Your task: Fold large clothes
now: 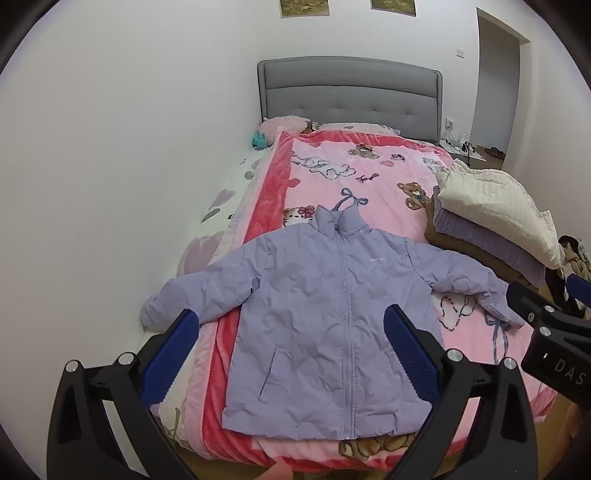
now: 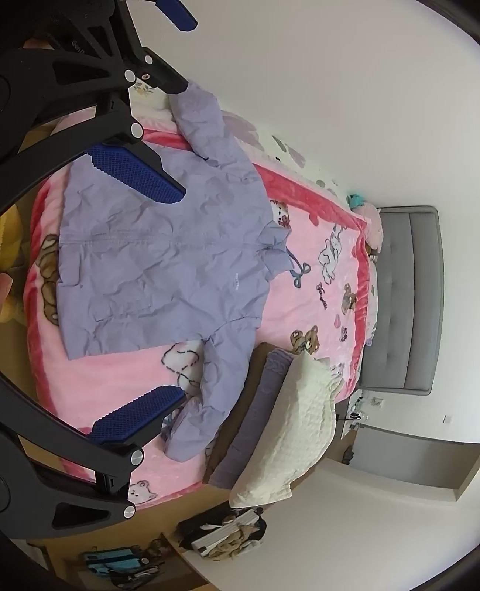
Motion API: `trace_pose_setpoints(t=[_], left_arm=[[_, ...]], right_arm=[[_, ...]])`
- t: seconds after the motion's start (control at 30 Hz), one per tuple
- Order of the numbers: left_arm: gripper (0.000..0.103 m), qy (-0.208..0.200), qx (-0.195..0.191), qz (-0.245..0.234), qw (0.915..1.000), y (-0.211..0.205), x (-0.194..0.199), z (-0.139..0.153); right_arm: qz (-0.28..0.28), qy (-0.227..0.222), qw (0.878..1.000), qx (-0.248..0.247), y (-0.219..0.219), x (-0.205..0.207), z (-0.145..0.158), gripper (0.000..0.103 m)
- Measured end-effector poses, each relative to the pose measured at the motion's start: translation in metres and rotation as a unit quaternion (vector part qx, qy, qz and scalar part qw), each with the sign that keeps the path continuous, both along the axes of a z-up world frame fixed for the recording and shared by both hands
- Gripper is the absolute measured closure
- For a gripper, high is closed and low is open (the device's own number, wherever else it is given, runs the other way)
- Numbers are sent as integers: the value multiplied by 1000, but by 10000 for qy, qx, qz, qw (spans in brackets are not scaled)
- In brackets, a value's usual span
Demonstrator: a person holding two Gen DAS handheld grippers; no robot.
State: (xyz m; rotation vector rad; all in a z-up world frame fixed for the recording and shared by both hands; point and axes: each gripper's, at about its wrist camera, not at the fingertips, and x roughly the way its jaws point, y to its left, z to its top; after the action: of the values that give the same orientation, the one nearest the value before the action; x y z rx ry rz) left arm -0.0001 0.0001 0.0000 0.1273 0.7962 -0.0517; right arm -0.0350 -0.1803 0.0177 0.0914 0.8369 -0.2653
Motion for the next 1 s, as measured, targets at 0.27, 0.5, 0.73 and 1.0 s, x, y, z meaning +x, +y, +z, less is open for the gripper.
trace_pose_setpoints(t=[0.27,0.5,0.73,1.0], left_arm=[[5,-30,-27,-12,10000,-1,-4,1],[5,-33,-7,24,10000,1,1,-1],[5,-19,-15,39,10000,-5,-3,2],[5,-13,-49,81,10000,9,-3,9]], right_arm=[[32,48,10000,20,-1,1,-1,8],[50,61,10000,-16,-1,-1,-2,8],[35,77,10000,-34,-1,0,2,8],[34,73,10000,-43,-3,2,0,8]])
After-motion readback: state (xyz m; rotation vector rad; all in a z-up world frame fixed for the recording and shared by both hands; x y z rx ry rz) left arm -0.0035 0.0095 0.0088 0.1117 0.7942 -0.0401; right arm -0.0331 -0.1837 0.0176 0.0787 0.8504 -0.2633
